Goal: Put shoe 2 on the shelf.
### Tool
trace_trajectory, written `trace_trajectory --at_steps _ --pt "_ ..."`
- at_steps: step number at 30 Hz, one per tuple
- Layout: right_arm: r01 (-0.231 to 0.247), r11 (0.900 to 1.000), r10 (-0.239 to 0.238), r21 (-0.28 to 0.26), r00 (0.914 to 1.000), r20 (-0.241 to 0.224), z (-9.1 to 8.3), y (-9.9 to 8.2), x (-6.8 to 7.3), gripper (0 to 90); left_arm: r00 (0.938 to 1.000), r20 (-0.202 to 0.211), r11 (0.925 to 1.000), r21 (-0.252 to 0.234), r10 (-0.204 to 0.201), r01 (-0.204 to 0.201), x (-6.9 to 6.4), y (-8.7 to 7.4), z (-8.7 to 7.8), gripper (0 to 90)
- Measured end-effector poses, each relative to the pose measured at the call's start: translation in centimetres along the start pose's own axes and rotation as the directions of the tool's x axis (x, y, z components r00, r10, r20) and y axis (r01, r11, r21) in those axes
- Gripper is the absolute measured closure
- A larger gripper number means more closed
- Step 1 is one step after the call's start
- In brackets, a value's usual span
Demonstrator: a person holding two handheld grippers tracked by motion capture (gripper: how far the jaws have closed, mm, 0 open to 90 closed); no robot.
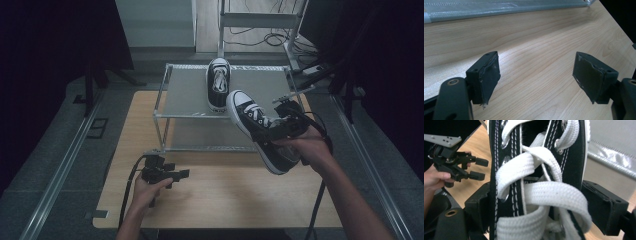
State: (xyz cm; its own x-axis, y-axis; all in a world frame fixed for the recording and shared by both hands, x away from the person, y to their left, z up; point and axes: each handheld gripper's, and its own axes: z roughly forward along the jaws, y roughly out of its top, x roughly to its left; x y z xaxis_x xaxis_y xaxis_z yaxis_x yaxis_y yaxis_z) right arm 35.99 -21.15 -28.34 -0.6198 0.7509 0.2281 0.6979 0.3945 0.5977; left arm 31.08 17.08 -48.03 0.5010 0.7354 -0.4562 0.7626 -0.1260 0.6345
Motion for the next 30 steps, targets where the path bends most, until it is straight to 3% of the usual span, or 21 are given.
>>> trace_trajectory --at_steps 16,30 --pt "-0.060 0.9982 0.060 -0.003 0.9972 0.046 0.4 2.9 -1.0 16.9 1.0000 0.006 1.0000 -0.003 -0.003 0.003 0.1 0.0 -0.1 21.6" --pt "-0.128 0.9917 0.128 -0.013 0.9873 0.093 1.2 5.7 -2.1 16.9 0.9999 0.008 0.9999 -0.009 -0.009 0.009 0.3 -0.1 -0.4 21.6"
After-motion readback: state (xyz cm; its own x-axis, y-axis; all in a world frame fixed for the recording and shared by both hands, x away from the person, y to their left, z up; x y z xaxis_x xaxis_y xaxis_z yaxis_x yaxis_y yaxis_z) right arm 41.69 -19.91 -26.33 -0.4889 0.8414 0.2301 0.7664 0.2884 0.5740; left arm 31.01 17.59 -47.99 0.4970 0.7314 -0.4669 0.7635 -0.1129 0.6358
